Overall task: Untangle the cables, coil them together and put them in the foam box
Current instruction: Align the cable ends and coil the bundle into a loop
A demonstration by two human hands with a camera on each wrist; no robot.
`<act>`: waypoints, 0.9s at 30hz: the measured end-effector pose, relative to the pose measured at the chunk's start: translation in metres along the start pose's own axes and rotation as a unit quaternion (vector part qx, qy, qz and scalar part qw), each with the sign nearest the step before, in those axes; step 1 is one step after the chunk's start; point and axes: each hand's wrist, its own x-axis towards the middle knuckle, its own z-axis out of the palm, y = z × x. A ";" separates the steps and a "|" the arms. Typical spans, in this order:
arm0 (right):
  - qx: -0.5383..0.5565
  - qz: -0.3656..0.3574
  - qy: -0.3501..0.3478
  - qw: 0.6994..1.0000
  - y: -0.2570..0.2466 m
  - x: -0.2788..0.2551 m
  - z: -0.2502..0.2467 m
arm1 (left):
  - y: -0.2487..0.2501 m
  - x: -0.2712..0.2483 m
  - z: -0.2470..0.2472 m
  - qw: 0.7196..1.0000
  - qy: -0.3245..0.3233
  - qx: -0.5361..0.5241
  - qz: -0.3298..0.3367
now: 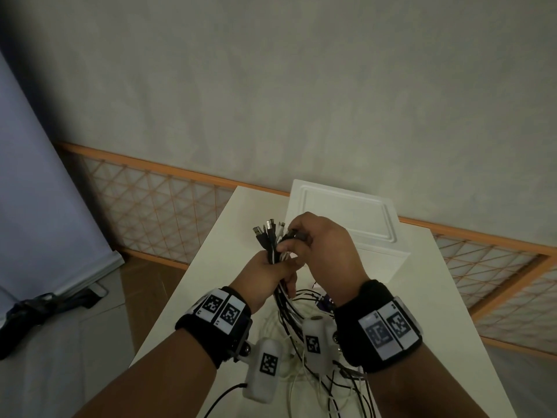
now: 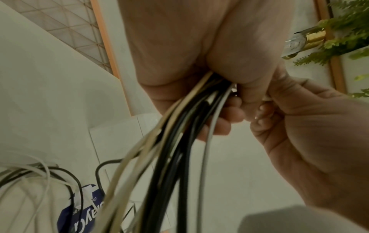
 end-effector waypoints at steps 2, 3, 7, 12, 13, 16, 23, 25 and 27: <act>-0.007 -0.029 -0.019 0.999 0.000 0.001 -0.006 | -0.003 0.000 0.001 1.000 0.001 0.012 0.005; -0.001 -0.041 -0.029 0.999 0.001 0.002 -0.008 | -0.004 0.000 0.002 1.000 -0.003 0.017 0.007; -0.007 -0.102 0.049 0.994 0.007 0.004 -0.003 | -0.001 -0.002 0.008 0.999 -0.034 0.042 0.006; 0.080 -0.061 -0.003 0.995 0.005 0.005 0.001 | 0.002 -0.005 0.009 0.994 -0.085 0.072 -0.007; 0.119 -0.035 -0.042 0.991 0.004 0.005 -0.001 | 0.002 -0.005 0.008 0.992 -0.095 0.079 -0.015; 0.157 -0.029 -0.089 0.983 0.003 0.006 -0.002 | 0.011 -0.006 0.008 0.989 -0.130 0.051 -0.050; 0.121 -0.067 -0.039 0.990 0.007 0.008 0.007 | 0.026 -0.003 0.011 0.991 -0.116 0.022 -0.062; 0.120 -0.051 -0.062 0.990 0.004 0.006 0.004 | 0.029 -0.004 0.010 0.988 -0.129 0.082 -0.038; 0.188 0.020 -0.117 0.975 0.001 0.003 -0.002 | 0.031 -0.005 0.008 0.980 -0.143 0.136 -0.028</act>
